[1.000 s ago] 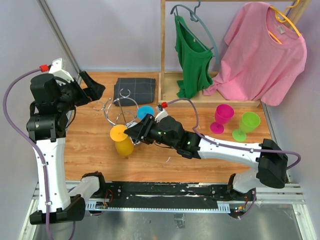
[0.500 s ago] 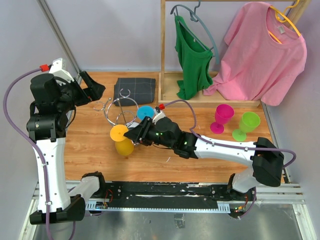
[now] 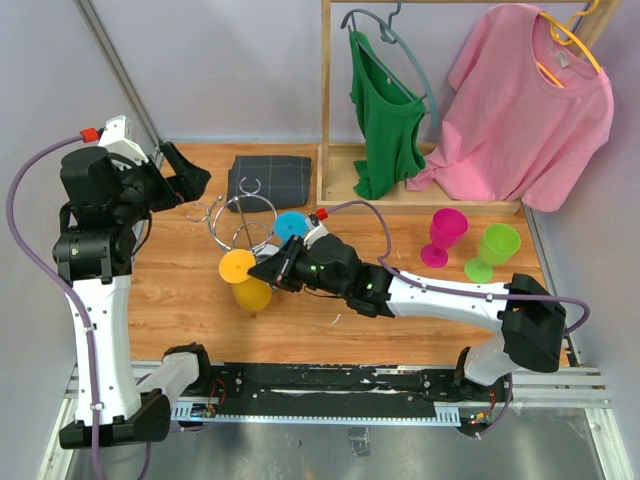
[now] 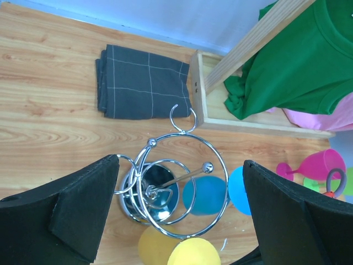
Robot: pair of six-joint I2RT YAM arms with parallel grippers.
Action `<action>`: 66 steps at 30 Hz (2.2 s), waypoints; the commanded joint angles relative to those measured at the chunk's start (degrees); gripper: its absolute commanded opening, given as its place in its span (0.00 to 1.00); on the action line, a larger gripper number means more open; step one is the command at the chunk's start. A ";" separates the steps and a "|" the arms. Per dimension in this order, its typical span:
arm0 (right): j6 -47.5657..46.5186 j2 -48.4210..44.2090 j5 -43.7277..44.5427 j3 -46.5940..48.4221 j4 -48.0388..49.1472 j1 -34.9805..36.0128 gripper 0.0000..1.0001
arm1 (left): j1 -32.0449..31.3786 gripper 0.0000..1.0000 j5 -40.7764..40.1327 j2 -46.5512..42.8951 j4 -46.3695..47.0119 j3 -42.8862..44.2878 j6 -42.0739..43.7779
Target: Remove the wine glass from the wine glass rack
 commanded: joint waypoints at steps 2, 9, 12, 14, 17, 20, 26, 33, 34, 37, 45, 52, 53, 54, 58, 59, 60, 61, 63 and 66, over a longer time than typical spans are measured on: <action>0.97 0.32 -0.16 -0.97 2.32 0.15 0.01 | 0.44 0.99 0.66 0.14 1.49 -0.47 0.87; 1.90 -1.08 0.58 -1.78 2.87 0.15 0.01 | 0.55 0.99 0.98 0.51 1.65 -0.54 0.73; 3.04 -1.52 0.83 -1.90 3.83 0.15 0.01 | 0.42 0.99 0.98 0.60 1.76 -0.55 0.71; 3.92 -1.77 0.98 -1.92 4.75 0.15 0.01 | 0.51 0.99 1.00 0.68 1.84 -0.52 0.78; 5.22 -1.99 1.12 -1.87 6.08 0.15 0.01 | 0.43 0.99 0.89 0.78 1.93 -0.45 0.78; 7.51 -1.81 0.98 -2.78 8.46 0.15 0.01 | 0.45 0.99 0.95 0.86 2.00 -0.34 0.80; 12.39 -0.59 0.31 -5.31 14.25 0.32 0.01 | 0.49 0.99 1.02 0.63 2.11 -0.90 0.81; 11.35 -0.36 0.95 -4.55 13.96 0.15 0.01 | 0.47 0.99 1.03 0.36 2.18 -0.92 1.06; 11.36 -0.26 0.88 -4.43 14.20 0.15 0.01 | 0.49 0.99 1.05 0.30 2.12 -0.96 1.13; 11.26 -0.27 0.45 -3.92 13.80 0.15 0.01 | 0.47 0.99 0.88 0.17 2.11 -1.00 1.30; 11.18 -0.50 -0.84 -2.40 12.00 1.28 0.01 | 0.46 0.99 1.02 0.49 2.59 -0.85 0.68; 12.30 -0.30 -1.96 -1.83 10.54 3.00 0.01 | 0.41 0.99 1.02 0.77 3.22 -0.65 0.45; 12.58 -0.32 -2.08 -1.83 10.63 3.43 0.01 | 0.41 0.99 1.07 0.84 3.37 -0.54 0.45; 12.85 -0.39 -2.20 -1.83 10.56 3.79 0.01 | 0.47 0.99 1.03 0.93 3.61 -0.56 0.38; 13.54 -1.97 -1.52 -2.54 9.18 5.60 0.01 | 0.48 0.99 1.45 1.90 4.65 -0.02 -0.14; 13.55 -2.70 -1.20 -2.72 8.70 6.06 0.01 | 0.44 0.99 1.59 2.37 4.92 0.31 -0.16; 13.43 -3.49 -0.76 -2.83 7.94 6.52 0.01 | 0.45 0.99 1.67 2.89 5.14 0.77 -0.22; 13.12 -4.45 -0.41 -2.80 7.04 6.94 0.01 | 0.47 0.99 1.77 3.36 5.26 1.33 -0.17; 12.23 -6.51 0.57 -2.48 5.07 7.78 0.01 | 0.47 0.99 1.62 4.50 5.55 2.51 -0.03; 10.66 -10.00 2.50 -1.50 2.38 8.77 0.01 | 0.44 0.99 1.19 5.83 6.36 3.98 0.18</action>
